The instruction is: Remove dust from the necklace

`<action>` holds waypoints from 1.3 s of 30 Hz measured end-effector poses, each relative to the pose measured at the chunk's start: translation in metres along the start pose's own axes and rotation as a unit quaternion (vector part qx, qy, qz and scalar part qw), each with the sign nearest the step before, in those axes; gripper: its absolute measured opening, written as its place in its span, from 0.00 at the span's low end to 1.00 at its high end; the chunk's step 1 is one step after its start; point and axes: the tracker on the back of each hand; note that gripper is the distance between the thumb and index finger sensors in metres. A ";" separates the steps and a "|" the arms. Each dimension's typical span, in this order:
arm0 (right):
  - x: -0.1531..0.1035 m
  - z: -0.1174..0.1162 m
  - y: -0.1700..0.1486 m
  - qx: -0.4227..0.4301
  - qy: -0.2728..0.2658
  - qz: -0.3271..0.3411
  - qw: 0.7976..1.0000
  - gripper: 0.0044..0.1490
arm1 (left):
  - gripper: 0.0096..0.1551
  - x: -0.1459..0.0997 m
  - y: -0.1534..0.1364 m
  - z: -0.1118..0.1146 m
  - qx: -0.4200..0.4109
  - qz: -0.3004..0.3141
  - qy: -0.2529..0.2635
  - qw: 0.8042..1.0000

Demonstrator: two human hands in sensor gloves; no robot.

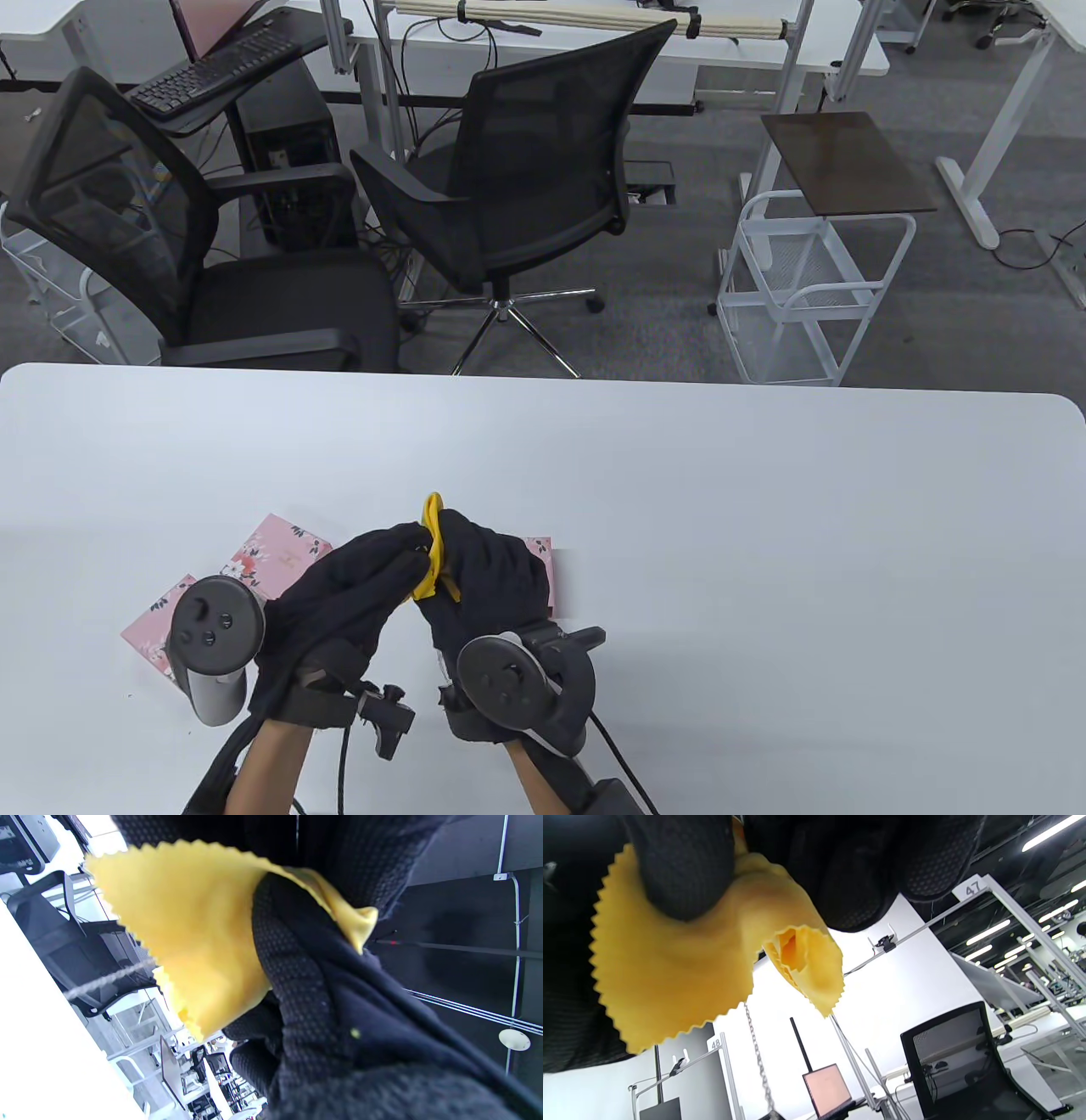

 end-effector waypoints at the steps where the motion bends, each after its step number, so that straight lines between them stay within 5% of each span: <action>1: 0.000 0.000 0.000 0.003 -0.002 -0.004 1.000 0.38 | 0.18 0.000 0.001 0.001 0.002 0.002 -0.001 1.000; 21: 0.001 -0.005 -0.003 0.045 0.036 -0.019 0.998 0.26 | 0.18 -0.007 0.009 0.004 0.066 0.024 0.052 0.996; 39: 0.002 -0.009 -0.001 0.061 0.072 0.021 0.995 0.26 | 0.17 -0.007 0.011 -0.004 0.058 0.047 0.074 0.994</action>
Point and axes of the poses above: the tracker on the back of each hand, its own y axis roughly to the thumb side, its own x axis roughly from the wrist to the fingertips, z = x × y, and after that the axes turned 1 degree about -z, right-handed
